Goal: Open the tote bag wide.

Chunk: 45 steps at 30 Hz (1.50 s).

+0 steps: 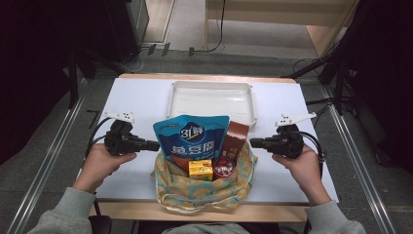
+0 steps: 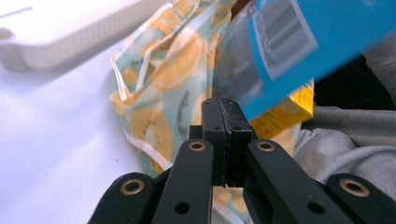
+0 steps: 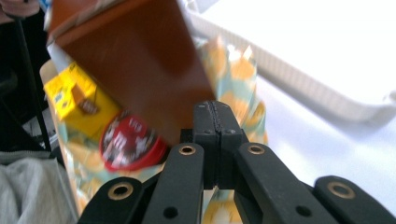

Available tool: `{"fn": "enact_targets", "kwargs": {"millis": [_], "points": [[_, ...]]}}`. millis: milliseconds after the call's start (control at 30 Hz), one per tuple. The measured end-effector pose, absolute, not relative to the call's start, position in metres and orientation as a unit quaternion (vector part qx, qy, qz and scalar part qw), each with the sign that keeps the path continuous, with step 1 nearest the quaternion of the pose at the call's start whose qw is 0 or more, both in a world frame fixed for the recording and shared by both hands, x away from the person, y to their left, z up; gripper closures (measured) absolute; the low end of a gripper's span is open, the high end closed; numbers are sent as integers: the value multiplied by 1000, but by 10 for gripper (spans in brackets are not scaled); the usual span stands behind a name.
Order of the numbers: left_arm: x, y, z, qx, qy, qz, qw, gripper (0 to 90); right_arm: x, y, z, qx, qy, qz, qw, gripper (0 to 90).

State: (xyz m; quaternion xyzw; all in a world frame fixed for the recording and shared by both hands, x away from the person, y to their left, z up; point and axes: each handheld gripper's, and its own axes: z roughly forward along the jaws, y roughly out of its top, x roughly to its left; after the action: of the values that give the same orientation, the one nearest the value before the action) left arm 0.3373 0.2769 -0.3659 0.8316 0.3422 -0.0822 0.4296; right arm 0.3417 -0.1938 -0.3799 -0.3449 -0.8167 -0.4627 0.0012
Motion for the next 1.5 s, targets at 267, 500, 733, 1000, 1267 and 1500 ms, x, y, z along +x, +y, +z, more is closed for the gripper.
{"fn": "enact_targets", "kwargs": {"millis": [267,500,733,1000,1267,1500], "points": [[354,264,-365,829,338,-94,435,900,368,-178,-372,-337,-817,-468,0,900],[359,253,-383,835,338,-110,421,900,372,-173,-383,-343,-819,-460,10,900],[361,246,-398,844,338,-110,402,900,370,-171,-399,-350,-821,-450,14,900],[363,246,-414,837,348,-120,406,900,369,-170,-416,-358,-823,-440,16,900],[363,246,-426,835,353,-118,406,900,369,-167,-428,-361,-831,-424,12,900],[365,244,-437,834,360,-120,400,900,373,-165,-440,-366,-829,-423,23,900]]}}
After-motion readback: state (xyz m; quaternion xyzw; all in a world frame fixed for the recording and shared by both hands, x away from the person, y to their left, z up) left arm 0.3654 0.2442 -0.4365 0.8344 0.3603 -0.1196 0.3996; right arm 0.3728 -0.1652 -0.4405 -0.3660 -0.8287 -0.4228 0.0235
